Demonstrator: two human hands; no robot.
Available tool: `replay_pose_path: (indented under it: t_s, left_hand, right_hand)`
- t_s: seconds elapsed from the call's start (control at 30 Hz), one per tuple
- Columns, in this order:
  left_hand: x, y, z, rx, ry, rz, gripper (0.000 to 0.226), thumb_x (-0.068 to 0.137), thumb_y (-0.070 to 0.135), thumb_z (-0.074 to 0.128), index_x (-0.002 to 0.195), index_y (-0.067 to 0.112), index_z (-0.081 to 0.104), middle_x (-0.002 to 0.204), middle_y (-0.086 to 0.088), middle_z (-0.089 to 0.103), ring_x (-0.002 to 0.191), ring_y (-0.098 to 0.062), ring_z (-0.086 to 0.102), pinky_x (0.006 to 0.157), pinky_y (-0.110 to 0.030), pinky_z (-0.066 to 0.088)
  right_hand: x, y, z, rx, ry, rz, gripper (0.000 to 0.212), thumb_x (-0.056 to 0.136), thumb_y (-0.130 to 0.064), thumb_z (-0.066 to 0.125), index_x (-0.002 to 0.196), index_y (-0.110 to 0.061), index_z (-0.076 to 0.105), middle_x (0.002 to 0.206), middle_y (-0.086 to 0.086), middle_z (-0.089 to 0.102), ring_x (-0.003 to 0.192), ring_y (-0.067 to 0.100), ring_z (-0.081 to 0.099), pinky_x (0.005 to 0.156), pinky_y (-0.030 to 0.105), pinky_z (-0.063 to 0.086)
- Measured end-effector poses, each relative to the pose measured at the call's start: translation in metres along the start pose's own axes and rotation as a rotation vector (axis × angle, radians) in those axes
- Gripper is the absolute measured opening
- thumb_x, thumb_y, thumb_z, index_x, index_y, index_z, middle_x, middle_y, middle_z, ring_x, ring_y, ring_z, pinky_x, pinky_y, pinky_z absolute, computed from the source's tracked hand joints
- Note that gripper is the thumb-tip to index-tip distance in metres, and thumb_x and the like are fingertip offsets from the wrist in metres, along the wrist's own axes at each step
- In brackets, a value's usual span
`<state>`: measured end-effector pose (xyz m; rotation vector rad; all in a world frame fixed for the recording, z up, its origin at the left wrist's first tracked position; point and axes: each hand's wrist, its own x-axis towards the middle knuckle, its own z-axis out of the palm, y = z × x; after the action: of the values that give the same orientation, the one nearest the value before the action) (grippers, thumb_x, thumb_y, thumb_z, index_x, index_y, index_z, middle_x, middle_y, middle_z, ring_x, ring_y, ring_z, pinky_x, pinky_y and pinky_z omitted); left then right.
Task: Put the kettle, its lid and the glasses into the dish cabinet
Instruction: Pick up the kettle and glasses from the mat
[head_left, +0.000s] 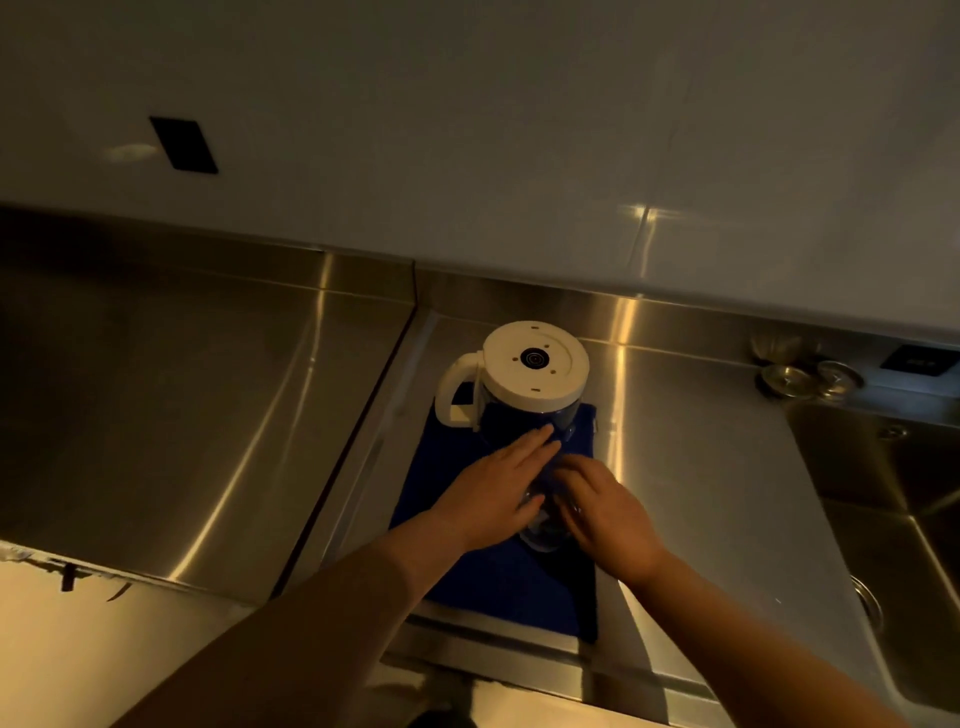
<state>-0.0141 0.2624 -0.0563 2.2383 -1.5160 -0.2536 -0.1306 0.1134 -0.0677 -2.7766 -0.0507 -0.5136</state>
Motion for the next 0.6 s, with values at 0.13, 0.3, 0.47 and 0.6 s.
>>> replay_pose_path:
  t_s: [0.13,0.3,0.47,0.6]
  left_hand:
    - [0.007,-0.027,-0.030,0.106,0.180,-0.041,0.069,0.095,0.022,0.049,0.151,0.020,0.009,0.159,0.003,-0.002,0.145,-0.010,-0.002,0.117,-0.031,0.011]
    - [0.022,-0.062,-0.056,0.135,0.148,-0.178,0.073,0.095,0.018,0.047,0.151,0.019,0.001,0.158,-0.001,-0.015,0.145,-0.017,-0.011,0.117,-0.034,0.008]
    - [0.031,-0.088,-0.063,0.142,0.026,-0.234,0.079,0.094,0.016,0.048,0.150,0.014,-0.007,0.157,-0.005,-0.018,0.144,-0.018,-0.016,0.119,-0.036,0.005]
    - [0.039,-0.107,-0.063,0.115,-0.007,-0.238,0.076,0.095,0.011,0.044,0.149,0.011,-0.009,0.158,-0.006,-0.015,0.145,-0.017,-0.009,0.119,-0.032,0.006]
  right_hand:
    - [0.049,-0.004,-0.009,-0.033,0.082,0.043,0.044,0.083,-0.017,0.065,0.124,-0.005,0.053,0.129,0.016,0.051,0.115,0.027,0.050,0.093,0.034,0.046]
    - [0.101,-0.014,-0.010,-0.095,-0.009,0.069,0.056,0.084,-0.022,0.066,0.134,-0.008,0.045,0.139,0.016,0.043,0.127,0.029,0.041,0.104,0.035,0.032]
    - [0.132,-0.018,0.005,-0.138,-0.098,0.078,0.064,0.090,-0.023,0.058,0.145,-0.010,0.026,0.152,0.012,0.024,0.140,0.026,0.020,0.107,0.028,0.005]
    - [0.142,-0.017,0.025,-0.232,-0.170,0.130,0.068,0.094,-0.032,0.049,0.147,-0.010,0.014,0.156,0.011,0.012,0.143,0.024,0.008,0.112,0.031,0.000]
